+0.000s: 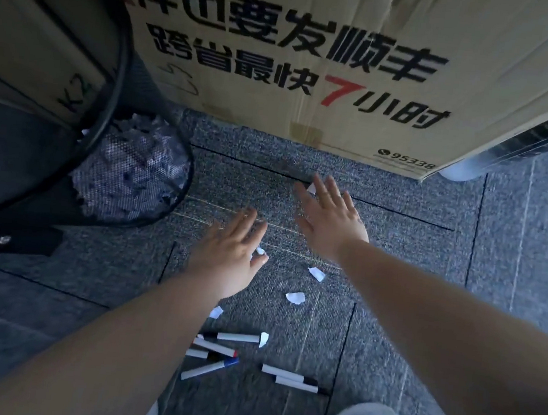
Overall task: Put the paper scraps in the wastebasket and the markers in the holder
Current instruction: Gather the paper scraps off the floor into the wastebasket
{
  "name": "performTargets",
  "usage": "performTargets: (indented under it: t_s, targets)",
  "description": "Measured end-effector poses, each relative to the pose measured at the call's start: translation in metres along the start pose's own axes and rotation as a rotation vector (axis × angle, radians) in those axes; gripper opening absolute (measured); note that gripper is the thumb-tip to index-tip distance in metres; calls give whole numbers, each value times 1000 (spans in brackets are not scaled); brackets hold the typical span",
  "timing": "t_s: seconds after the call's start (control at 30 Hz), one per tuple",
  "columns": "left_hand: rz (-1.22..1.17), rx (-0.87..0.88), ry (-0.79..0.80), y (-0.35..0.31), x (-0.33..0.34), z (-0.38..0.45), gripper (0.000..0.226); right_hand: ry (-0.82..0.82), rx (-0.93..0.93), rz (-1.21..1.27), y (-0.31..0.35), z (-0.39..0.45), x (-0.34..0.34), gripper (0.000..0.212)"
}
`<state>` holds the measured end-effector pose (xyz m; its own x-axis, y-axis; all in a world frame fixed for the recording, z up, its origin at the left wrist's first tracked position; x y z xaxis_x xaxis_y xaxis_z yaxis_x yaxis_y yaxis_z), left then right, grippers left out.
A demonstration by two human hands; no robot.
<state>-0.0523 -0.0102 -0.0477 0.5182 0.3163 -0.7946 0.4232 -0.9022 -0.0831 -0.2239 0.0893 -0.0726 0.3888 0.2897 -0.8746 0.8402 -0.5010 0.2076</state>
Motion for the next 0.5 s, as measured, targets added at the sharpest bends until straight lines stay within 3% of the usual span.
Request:
performTargets:
  t_s: [0.17, 0.4, 0.5]
  targets:
    - [-36, 26, -44, -3, 12, 4, 57, 3, -25, 22, -3, 2, 10, 61]
    - [-138, 58, 19, -8, 32, -8, 60, 22, -275, -96, 6, -73, 55, 58]
    - [-110, 74, -17, -11, 39, -17, 66, -36, -346, -156, 10, -83, 60, 46]
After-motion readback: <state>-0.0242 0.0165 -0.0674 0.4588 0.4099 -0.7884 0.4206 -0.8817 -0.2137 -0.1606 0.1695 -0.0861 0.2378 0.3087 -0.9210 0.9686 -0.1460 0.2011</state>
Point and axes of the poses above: each hand's wrist, its own z-axis towards the middle knuckle, its own x-axis out of the palm, y = z × x, the point moved 1 cm from there along z, towards the middle knuckle, and after that the axes turned 1 degree about z, right-handed, at the moved point
